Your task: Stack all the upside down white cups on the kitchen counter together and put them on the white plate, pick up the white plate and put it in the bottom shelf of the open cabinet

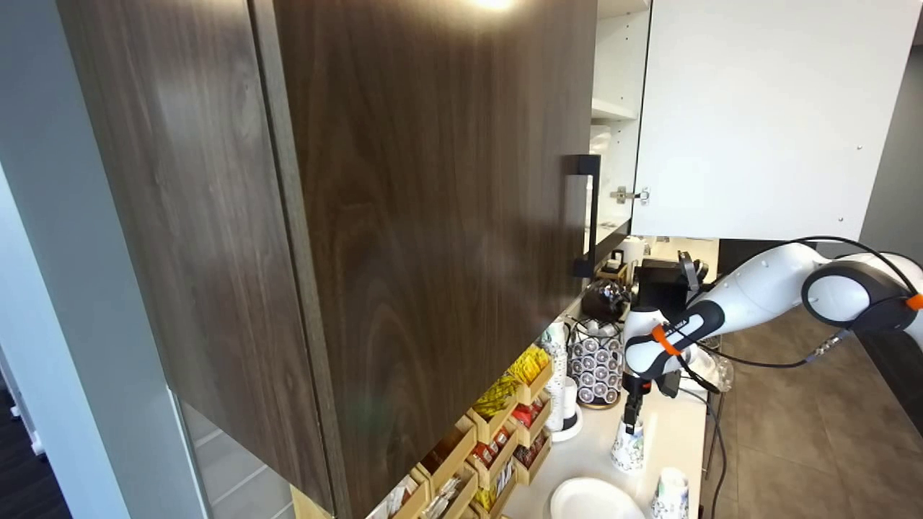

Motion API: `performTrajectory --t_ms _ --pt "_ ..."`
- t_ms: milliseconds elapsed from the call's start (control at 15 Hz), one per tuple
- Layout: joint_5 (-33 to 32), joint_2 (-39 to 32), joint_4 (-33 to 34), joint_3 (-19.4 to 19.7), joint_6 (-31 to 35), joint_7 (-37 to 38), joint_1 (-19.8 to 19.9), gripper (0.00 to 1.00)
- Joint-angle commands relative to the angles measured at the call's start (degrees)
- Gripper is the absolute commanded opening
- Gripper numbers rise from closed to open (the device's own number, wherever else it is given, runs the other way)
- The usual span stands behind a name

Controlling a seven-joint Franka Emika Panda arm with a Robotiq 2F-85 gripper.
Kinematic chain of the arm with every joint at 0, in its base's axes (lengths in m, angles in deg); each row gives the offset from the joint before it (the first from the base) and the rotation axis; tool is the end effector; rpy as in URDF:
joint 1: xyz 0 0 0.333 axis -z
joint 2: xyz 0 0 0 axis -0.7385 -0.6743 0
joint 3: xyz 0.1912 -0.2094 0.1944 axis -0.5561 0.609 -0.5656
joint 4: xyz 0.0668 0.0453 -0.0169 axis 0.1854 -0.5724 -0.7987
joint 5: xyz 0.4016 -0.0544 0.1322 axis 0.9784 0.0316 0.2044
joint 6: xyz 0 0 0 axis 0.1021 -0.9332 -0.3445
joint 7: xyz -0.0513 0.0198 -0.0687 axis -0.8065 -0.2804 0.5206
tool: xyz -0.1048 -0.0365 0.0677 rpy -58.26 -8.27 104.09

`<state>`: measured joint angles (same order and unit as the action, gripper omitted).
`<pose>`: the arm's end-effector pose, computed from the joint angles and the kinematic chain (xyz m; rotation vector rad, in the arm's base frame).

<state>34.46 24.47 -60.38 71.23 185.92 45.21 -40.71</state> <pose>0.6554 -0.0299 0.1760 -3.0032 -0.7283 0.0298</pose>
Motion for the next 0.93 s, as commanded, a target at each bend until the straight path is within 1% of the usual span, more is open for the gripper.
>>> performTrajectory --t_ms 0,467,600,867 --pt "-0.19 -5.08 3.27 -0.63 0.67 -0.62 1.19 0.41" --pt "-0.93 -7.38 4.90 -0.30 0.17 -0.14 1.03 0.41" --pt "-0.89 -6.50 4.87 -0.18 -0.71 0.24 1.04 0.41" --pt "-0.14 -3.02 3.65 -0.87 -2.60 -1.49 2.23 0.41"
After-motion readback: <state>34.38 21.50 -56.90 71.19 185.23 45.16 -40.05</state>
